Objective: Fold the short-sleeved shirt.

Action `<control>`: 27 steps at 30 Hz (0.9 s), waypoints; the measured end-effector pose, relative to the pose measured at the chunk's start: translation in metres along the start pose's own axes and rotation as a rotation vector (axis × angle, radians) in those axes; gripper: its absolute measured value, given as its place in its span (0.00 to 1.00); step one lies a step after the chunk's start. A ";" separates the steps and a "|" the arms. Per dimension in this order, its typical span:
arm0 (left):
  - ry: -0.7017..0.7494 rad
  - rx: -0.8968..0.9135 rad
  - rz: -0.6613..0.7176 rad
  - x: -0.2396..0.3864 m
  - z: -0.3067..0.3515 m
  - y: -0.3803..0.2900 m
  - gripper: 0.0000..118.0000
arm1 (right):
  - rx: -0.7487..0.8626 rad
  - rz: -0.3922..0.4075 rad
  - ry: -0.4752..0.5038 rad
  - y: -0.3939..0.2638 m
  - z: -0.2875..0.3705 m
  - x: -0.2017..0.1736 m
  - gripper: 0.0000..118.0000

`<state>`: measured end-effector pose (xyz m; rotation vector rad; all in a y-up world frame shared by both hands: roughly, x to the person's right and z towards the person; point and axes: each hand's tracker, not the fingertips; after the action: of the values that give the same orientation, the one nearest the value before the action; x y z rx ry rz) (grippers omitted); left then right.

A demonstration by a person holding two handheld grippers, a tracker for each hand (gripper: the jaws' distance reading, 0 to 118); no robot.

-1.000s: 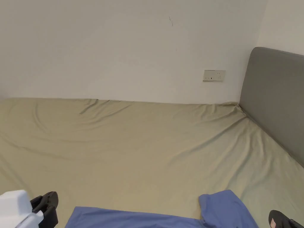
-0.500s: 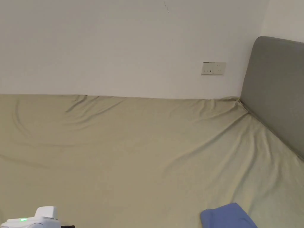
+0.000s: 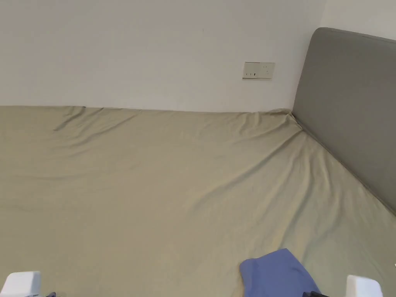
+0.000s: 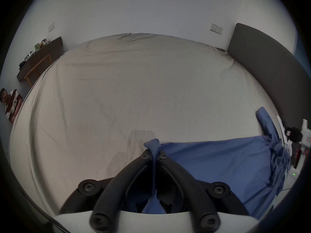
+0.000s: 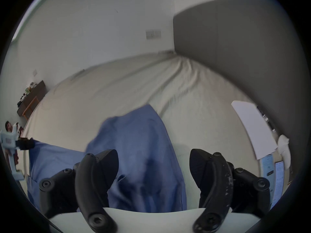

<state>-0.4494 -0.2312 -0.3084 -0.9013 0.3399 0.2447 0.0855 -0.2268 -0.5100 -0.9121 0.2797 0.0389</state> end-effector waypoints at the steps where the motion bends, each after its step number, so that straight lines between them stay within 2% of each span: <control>1: 0.000 0.004 -0.001 -0.001 0.002 -0.001 0.02 | -0.057 -0.008 -0.013 0.003 -0.014 0.004 0.75; 3: -0.003 0.008 0.005 -0.003 0.006 -0.003 0.02 | -0.162 -0.010 -0.028 0.007 -0.040 0.007 0.62; 5: -0.008 0.004 0.010 -0.003 0.009 -0.006 0.02 | -0.206 0.013 -0.039 0.004 -0.048 0.002 0.39; 6: -0.004 0.003 0.004 -0.003 0.010 -0.007 0.02 | -0.157 0.078 -0.090 0.004 -0.039 -0.004 0.34; 7: 0.003 0.003 -0.002 -0.004 0.011 -0.007 0.02 | -0.151 0.102 -0.063 0.006 -0.033 -0.006 0.15; 8: 0.006 0.004 -0.005 -0.003 0.013 -0.007 0.02 | -0.140 0.073 0.052 0.007 -0.028 -0.003 0.00; 9: 0.005 0.006 -0.003 -0.004 0.016 -0.006 0.02 | -0.119 0.035 0.094 0.005 -0.018 -0.009 0.00; 12: -0.007 0.037 0.016 -0.007 0.034 -0.003 0.02 | -0.070 0.156 0.035 0.009 0.006 -0.017 0.00; 13: -0.012 0.053 0.023 -0.009 0.043 -0.003 0.02 | -0.049 0.163 0.049 0.011 0.018 -0.014 0.00; 16: -0.024 0.112 0.020 -0.014 0.084 -0.007 0.02 | 0.016 0.100 0.110 0.012 0.062 -0.002 0.00; 19: -0.034 0.151 0.019 -0.023 0.128 -0.022 0.02 | 0.080 0.168 0.104 0.004 0.116 0.007 0.00; 23: -0.020 0.179 0.008 -0.026 0.183 -0.064 0.02 | 0.126 0.205 0.128 -0.028 0.181 0.017 0.00; 27: 0.008 0.134 0.010 -0.031 0.207 -0.126 0.02 | 0.106 0.240 0.136 -0.082 0.211 0.023 0.00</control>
<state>-0.3958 -0.1439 -0.0869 -0.7691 0.3635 0.2248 0.1669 -0.1133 -0.3305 -0.7729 0.5120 0.1826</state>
